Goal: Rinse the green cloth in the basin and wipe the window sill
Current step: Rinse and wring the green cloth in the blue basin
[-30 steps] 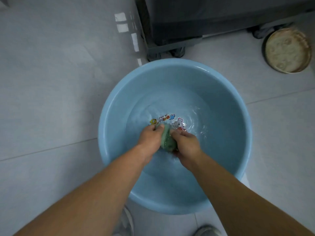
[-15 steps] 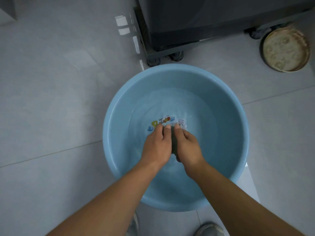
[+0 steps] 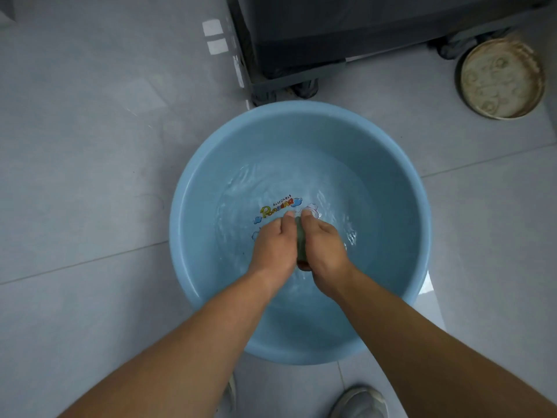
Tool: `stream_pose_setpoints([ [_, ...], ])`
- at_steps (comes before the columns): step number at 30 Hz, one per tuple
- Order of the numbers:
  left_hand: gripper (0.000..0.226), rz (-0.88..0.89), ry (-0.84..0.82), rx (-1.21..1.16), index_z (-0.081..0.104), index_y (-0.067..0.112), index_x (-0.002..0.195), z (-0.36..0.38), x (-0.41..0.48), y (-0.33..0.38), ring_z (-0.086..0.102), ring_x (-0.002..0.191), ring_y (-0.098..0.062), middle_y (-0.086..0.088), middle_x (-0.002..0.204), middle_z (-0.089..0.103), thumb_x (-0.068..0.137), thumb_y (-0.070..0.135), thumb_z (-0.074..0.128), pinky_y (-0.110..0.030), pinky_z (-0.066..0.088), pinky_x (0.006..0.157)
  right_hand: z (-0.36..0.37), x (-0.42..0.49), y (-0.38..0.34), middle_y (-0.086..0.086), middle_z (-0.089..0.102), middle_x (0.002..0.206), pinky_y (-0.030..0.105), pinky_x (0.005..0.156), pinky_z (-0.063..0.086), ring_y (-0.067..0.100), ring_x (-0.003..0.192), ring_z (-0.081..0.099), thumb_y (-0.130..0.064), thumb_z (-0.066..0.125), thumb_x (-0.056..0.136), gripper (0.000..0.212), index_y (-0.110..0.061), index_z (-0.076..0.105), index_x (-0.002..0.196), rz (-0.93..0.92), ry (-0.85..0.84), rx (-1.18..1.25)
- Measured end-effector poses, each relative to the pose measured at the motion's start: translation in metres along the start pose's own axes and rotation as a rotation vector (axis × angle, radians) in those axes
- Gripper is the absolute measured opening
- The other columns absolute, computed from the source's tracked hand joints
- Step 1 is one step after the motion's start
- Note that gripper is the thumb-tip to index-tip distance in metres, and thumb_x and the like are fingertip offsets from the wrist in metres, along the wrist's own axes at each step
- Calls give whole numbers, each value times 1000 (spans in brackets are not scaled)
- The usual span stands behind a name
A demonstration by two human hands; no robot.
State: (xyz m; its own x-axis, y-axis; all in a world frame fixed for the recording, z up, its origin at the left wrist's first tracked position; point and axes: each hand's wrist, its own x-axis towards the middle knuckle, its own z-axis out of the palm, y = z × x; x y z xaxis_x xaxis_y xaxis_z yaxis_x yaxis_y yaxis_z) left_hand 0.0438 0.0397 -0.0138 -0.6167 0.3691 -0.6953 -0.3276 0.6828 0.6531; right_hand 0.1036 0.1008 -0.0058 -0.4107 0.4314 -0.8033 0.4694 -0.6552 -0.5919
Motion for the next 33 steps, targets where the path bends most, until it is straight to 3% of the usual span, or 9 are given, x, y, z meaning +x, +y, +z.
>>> stream_pose_setpoints([
  [4, 22, -157, -83, -222, 64, 29, 89, -10, -2, -1, 62, 70, -14, 4, 85, 67, 97, 40, 47, -24, 47, 48, -12, -2, 4, 3, 68, 86, 31, 52, 50, 21, 73, 64, -28, 49, 99, 17, -24, 64, 92, -59, 49, -70],
  [6, 16, -101, -155, -209, 62, 31, 97, -13, -3, -3, 64, 75, -13, 2, 96, 68, 97, 39, 48, -24, 49, 49, -12, -3, 6, 1, 65, 83, 30, 50, 49, 19, 70, 59, -25, 53, 97, 11, -22, 63, 92, -124, 92, -86],
  [10, 38, 10, -120, -72, 61, 18, 104, -7, -4, -5, 67, 95, -15, -4, 106, 71, 96, 49, 40, -39, 55, 84, 0, -5, 8, -9, 64, 64, 26, 54, 47, 14, 63, 59, -37, 50, 98, 33, -20, 61, 72, -173, 119, -118],
  [13, 56, 91, -33, 60, 71, 24, 106, -6, -8, 3, 66, 106, -15, 2, 109, 74, 93, 58, 28, -40, 49, 98, 6, -4, 8, 1, 78, 81, 26, 66, 59, 14, 78, 73, -46, 41, 100, 49, -13, 74, 83, -182, 49, -132],
  [17, 54, 154, 4, 180, 70, 17, 82, -9, -15, 11, 68, 92, -24, -6, 91, 75, 102, 44, 27, -41, 52, 85, 5, -9, 1, -6, 61, 51, 20, 37, 37, 7, 42, 52, -41, 41, 99, 51, -16, 67, 63, -113, 8, -79],
  [21, 48, 180, 3, 232, 55, 19, 64, -14, -26, 22, 65, 85, -31, -12, 81, 71, 103, 35, 32, -40, 51, 78, 7, -21, -3, 7, 40, 53, 24, 42, 22, 17, 44, 31, -30, 44, 93, 31, -9, 60, 75, 3, 22, 28],
  [27, 43, -65, -51, -48, 65, 17, 73, -29, -42, 34, 58, 66, -19, -1, 70, 64, 101, 38, 39, -29, 42, 58, 19, -46, -18, -1, 51, 47, 19, 38, 29, 15, 41, 41, -31, 42, 97, 43, -16, 60, 61, -1, 52, 1],
  [29, 39, -98, -59, -107, 65, 22, 80, -41, -50, 45, 56, 64, -15, 2, 73, 63, 98, 47, 42, -28, 39, 56, 18, -59, -30, -4, 64, 60, 22, 44, 39, 12, 50, 55, -43, 41, 100, 42, -22, 70, 78, 19, 26, 12],
  [33, 34, 14, -90, 18, 62, 19, 93, -67, -81, 75, 65, 83, -22, 0, 88, 67, 85, 51, 56, -44, 55, 76, 3, -99, -55, -3, 66, 85, 33, 63, 53, 17, 80, 63, -37, 51, 97, 25, -18, 66, 93, -2, 99, -75],
])
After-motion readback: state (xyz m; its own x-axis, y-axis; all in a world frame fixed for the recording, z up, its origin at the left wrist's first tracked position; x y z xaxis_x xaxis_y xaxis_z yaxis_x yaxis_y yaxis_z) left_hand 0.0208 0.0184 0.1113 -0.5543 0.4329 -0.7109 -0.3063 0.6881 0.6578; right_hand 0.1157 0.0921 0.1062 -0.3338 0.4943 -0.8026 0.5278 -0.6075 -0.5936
